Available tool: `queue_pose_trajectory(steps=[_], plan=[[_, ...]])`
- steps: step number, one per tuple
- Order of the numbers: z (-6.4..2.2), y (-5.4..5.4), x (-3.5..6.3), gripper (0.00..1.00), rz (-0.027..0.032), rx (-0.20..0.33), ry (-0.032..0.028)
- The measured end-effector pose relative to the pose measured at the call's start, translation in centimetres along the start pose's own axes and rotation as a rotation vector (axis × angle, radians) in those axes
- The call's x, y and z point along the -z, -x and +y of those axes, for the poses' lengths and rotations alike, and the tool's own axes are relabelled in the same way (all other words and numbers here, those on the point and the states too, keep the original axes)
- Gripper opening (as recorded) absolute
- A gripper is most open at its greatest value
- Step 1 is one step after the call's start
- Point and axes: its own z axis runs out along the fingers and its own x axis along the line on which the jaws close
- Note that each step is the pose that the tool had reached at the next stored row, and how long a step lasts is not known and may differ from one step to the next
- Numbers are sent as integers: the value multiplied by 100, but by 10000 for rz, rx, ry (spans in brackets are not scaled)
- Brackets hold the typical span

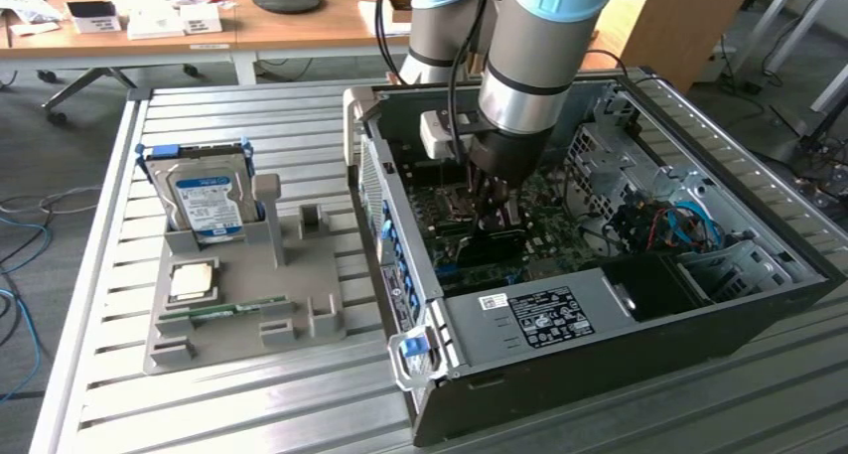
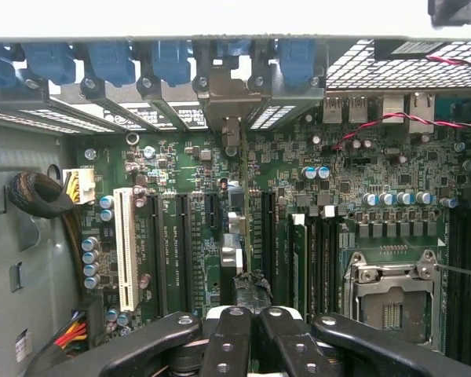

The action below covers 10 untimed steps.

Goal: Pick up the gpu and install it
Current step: 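Press down on the gpu until it lock into place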

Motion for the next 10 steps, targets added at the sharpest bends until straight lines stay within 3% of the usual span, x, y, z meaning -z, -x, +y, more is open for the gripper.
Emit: queue_pose_trajectory(steps=[10], plan=[[-1, 4, 43, 11, -29, -2, -13]])
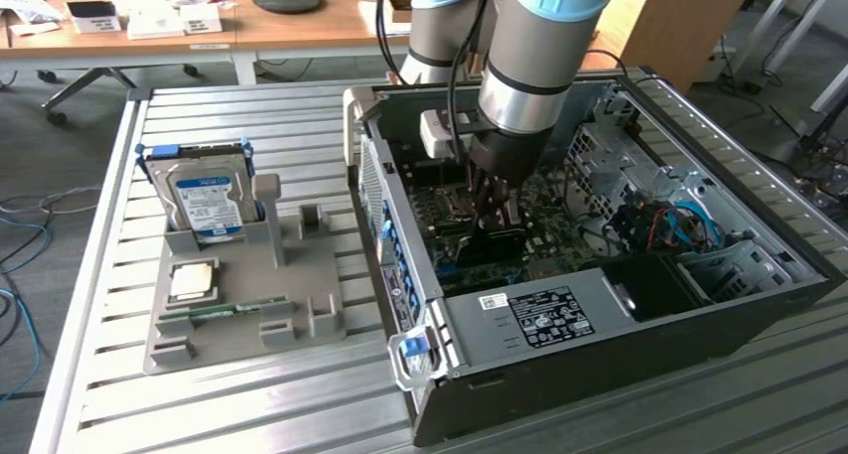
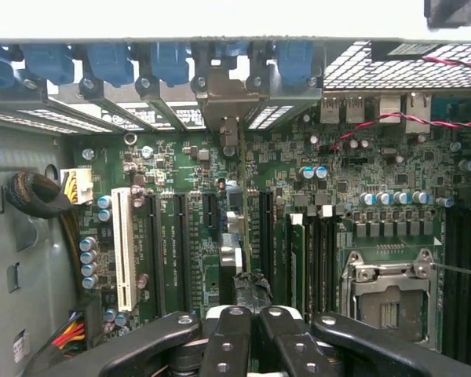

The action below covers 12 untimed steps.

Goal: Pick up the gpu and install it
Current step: 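Press down on the gpu until it lock into place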

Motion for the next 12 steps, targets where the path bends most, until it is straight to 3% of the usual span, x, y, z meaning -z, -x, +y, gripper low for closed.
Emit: queue_pose_trajectory(steps=[2, 12], plan=[[0, 1, 57, 11, 24, 1, 11], [-4, 13, 345, 11, 27, 2, 12]])
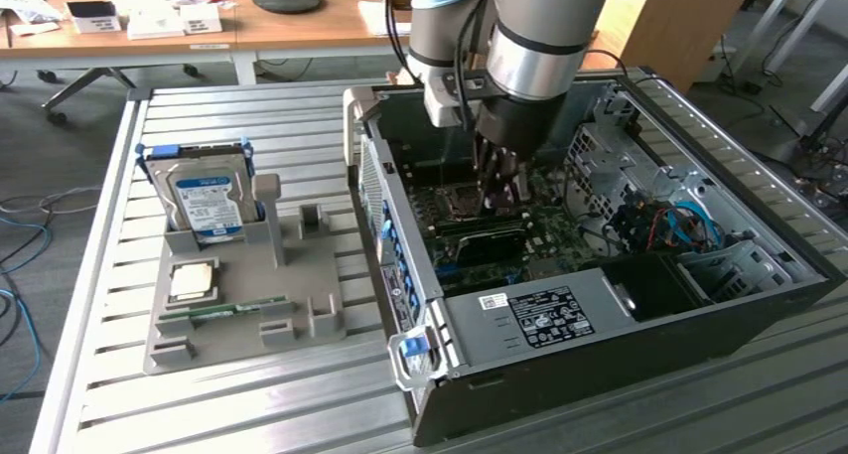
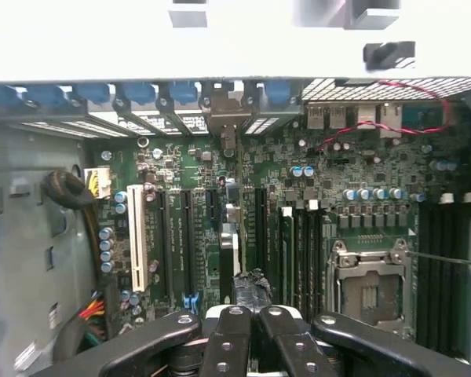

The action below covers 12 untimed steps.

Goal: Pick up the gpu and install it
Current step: 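Press down on the gpu until it lock into place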

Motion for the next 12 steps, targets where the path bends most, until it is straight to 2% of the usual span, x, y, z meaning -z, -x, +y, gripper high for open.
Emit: queue_pose_trajectory(steps=[12], plan=[[-3, 14, 337, 11, -1, 0, 0]])
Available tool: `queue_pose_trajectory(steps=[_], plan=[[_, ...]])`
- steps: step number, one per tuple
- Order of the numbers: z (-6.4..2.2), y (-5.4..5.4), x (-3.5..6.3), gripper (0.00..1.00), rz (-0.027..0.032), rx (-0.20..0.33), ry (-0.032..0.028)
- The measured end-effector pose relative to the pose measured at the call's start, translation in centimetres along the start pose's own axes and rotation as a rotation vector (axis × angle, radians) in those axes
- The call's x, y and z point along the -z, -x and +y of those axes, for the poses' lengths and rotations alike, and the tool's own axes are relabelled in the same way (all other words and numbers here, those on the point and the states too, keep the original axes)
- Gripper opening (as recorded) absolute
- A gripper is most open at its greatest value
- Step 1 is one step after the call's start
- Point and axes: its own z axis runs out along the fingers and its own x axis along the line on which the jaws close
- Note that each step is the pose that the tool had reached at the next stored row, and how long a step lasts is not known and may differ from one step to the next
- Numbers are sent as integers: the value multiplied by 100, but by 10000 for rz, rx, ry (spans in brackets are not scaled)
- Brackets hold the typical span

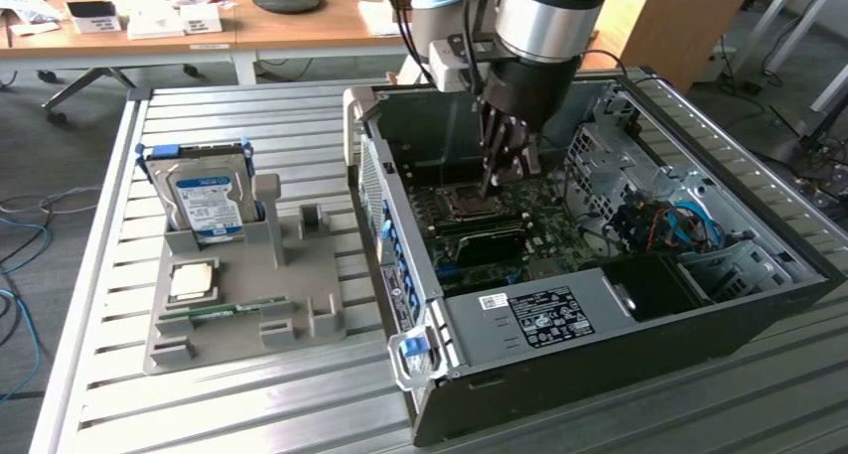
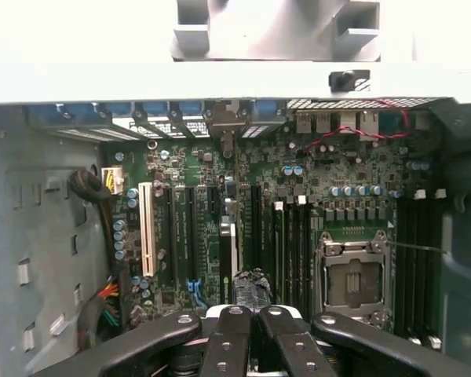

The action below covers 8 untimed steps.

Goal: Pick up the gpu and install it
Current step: 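Press down on the gpu until it lock into place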

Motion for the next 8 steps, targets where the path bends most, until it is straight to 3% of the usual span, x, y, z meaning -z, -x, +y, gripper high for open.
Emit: queue_pose_trajectory(steps=[8], plan=[[0, 0, 10, 11, 0, 1, 0]])
